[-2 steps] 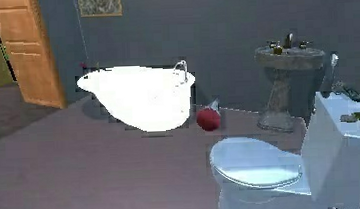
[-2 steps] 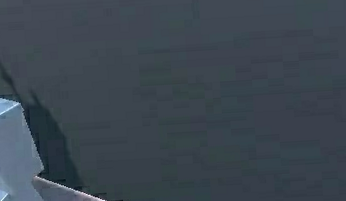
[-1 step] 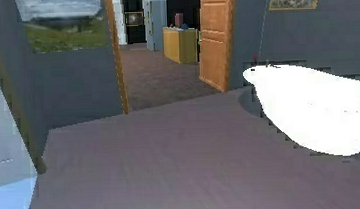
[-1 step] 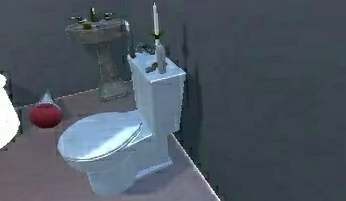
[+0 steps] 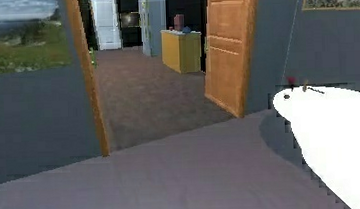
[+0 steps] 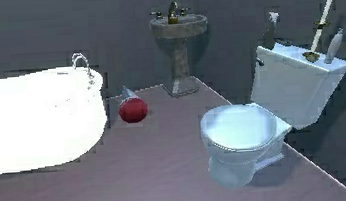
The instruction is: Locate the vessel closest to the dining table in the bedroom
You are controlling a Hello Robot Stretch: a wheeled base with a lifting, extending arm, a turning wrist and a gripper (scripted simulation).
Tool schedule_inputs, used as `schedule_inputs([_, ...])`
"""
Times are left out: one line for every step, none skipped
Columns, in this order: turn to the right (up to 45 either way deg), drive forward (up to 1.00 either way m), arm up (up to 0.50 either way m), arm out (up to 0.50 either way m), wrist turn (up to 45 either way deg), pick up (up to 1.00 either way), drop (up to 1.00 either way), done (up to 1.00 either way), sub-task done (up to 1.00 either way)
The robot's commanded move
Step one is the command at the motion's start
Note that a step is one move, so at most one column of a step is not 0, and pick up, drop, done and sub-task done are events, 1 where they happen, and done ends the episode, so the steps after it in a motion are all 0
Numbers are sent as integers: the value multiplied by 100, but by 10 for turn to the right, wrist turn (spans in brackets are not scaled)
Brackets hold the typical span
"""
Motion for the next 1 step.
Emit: schedule_inputs([-30,0,0,0,0,0,0,0,0])
